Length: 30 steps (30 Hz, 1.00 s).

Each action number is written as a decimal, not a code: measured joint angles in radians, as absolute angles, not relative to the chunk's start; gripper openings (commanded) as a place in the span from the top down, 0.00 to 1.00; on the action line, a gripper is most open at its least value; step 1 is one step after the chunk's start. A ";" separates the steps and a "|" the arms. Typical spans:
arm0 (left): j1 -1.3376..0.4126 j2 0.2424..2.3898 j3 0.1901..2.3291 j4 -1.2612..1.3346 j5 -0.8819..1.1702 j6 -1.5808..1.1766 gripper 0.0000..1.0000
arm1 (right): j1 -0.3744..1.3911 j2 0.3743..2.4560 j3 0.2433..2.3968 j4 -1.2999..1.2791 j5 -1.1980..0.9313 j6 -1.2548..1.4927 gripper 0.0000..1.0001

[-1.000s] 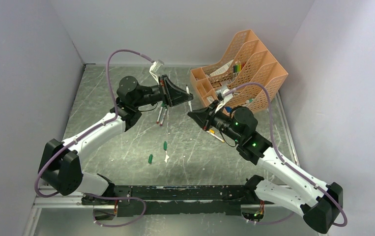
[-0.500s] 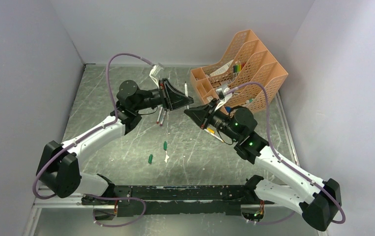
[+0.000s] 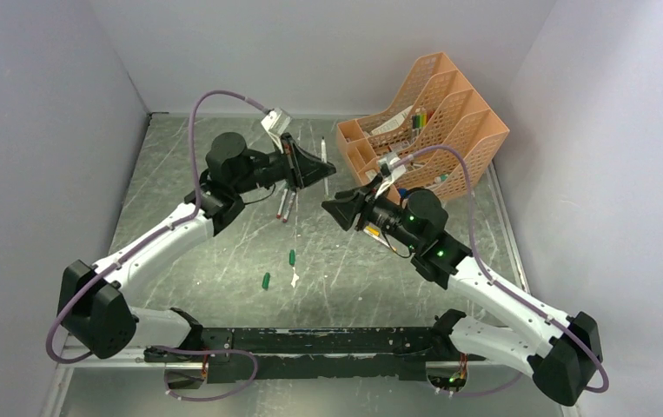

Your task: Insert the pens into the pen caps

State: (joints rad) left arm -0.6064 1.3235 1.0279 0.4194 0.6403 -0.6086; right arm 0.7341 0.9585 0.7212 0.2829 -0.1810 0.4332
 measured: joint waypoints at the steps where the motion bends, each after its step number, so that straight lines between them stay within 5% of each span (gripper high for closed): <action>1: -0.606 1.322 1.056 0.352 0.603 -0.561 0.93 | 0.734 0.961 0.716 0.268 -0.179 0.431 0.50; 8: -0.552 1.322 1.222 -0.038 0.339 -0.317 0.93 | 0.765 1.149 0.703 0.138 -0.136 0.434 0.51; 16: -0.418 1.322 1.216 -0.213 0.308 -0.285 0.93 | 1.001 1.554 0.857 -0.044 0.036 0.435 0.99; 30: -0.332 1.299 1.156 -0.282 0.350 -0.276 0.93 | 1.079 1.784 1.030 -0.030 0.068 0.446 1.00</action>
